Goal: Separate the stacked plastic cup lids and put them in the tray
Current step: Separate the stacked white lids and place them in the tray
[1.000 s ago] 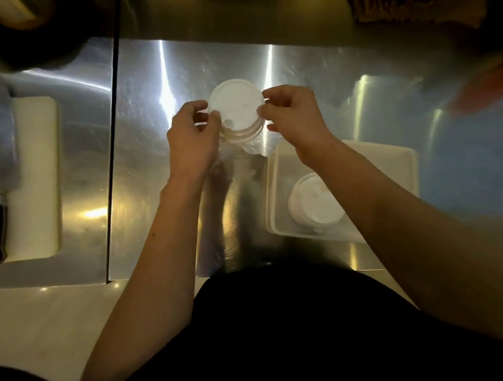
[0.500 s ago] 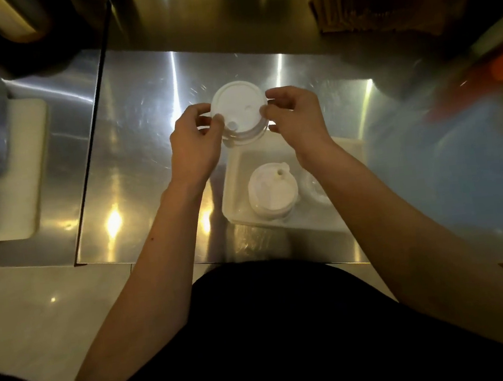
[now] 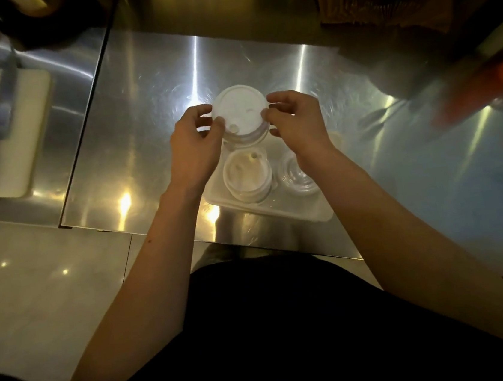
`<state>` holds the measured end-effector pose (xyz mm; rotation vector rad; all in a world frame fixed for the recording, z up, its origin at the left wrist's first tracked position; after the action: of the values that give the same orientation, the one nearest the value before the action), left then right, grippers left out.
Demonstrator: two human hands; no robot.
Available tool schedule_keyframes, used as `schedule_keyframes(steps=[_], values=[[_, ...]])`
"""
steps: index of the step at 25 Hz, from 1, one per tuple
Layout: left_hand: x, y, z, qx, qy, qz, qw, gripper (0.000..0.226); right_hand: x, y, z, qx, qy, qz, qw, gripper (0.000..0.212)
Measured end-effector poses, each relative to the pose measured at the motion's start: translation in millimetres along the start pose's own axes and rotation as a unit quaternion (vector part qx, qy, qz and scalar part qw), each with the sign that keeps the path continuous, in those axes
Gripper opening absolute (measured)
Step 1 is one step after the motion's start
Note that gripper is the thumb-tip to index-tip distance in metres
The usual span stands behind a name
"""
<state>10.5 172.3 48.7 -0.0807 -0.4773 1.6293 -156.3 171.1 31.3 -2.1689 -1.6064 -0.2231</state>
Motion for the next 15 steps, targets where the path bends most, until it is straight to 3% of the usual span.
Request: schedule_keyframes(steps=[5,15], values=[[8.7,-0.4,-7.8,-0.013,-0.014,-0.008,1.000,0.036,4.7,0.4,9.6,-0.006,0.012,-0.012,1.000,0.028],[-15.6,-20.5,-14.0,0.004,0.000,-0.080,0.997,0.029,14.1,14.7,11.4,-0.059,0.029,0.041,0.997,0.032]])
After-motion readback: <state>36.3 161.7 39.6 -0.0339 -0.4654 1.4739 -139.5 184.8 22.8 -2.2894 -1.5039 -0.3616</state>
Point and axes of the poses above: each hand's wrist, its own x-axis away from the middle knuckle, its own y-axis out of the palm, z = x × y, the point moved 1 cm from there along -x, towards the middle knuckle, and after that the axes turned 4 degrees about x, right-handed, at the moved point
